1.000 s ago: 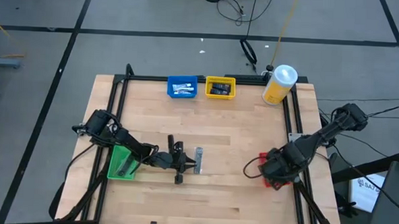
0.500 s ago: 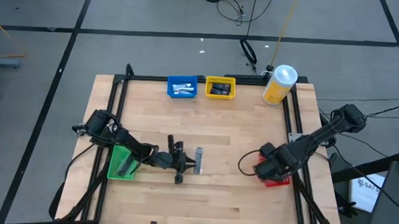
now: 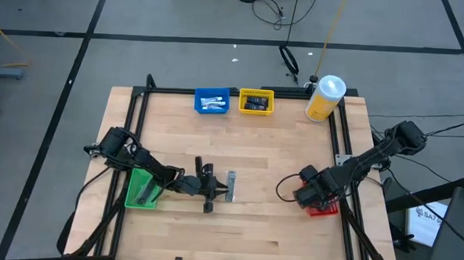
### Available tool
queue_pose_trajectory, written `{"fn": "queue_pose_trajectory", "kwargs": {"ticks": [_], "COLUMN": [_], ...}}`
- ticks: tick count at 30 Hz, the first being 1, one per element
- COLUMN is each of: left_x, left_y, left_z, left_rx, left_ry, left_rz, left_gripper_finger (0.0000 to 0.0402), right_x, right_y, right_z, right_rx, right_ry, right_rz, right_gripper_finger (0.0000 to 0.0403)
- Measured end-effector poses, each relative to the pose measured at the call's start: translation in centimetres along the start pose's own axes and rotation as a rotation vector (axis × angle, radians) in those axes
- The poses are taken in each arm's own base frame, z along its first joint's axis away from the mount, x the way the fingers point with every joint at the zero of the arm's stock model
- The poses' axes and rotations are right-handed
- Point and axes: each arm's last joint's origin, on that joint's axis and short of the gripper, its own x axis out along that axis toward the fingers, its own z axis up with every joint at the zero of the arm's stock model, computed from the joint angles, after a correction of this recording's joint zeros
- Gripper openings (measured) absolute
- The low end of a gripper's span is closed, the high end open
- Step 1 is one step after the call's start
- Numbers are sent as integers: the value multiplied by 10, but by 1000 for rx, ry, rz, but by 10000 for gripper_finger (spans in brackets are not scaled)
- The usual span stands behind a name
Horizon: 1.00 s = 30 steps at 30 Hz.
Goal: Pick & Place Travel size toiletries
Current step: Put the black deodorant into the red bin, then put the black hair comb into the green bin
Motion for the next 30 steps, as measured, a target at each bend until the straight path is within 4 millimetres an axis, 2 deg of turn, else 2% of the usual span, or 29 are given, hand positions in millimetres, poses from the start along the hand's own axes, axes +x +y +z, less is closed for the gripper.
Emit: {"fn": "queue_pose_trajectory", "kwargs": {"ticks": [6, 11, 16, 19, 21, 25, 28, 30], "left_x": [0, 0, 0, 0, 0, 3, 4, -4], "left_y": [0, 0, 0, 0, 0, -2, -5, -6], "left_z": [0, 0, 0, 0, 0, 5, 12, 22], "left_rx": [-2, -6, -6, -6, -6, -12, -14, 16], "left_ry": [0, 0, 0, 0, 0, -18, -37, -37], "left_rz": [0, 0, 0, 0, 0, -3, -10, -2], "left_gripper_finger": [63, 63, 63, 63, 63, 63, 63, 63], "right_x": [-2, -10, -40, -59, -69, -77, -66, -50], "right_y": [-1, -7, -16, -14, -7, 13, 30, 36], "right_z": [1, 1, 1, 3, 6, 16, 23, 30], "right_rx": [-22, -39, -49, -133, -232, -451, -547, -557], "right_ry": [-28, -33, -62, -142, -276, -772, -1076, -1174], "right_rz": [17, 60, 199, 383, 527, 644, 678, 727], "right_gripper_finger": [255, 257, 244, 238, 236, 235, 235, 235]}}
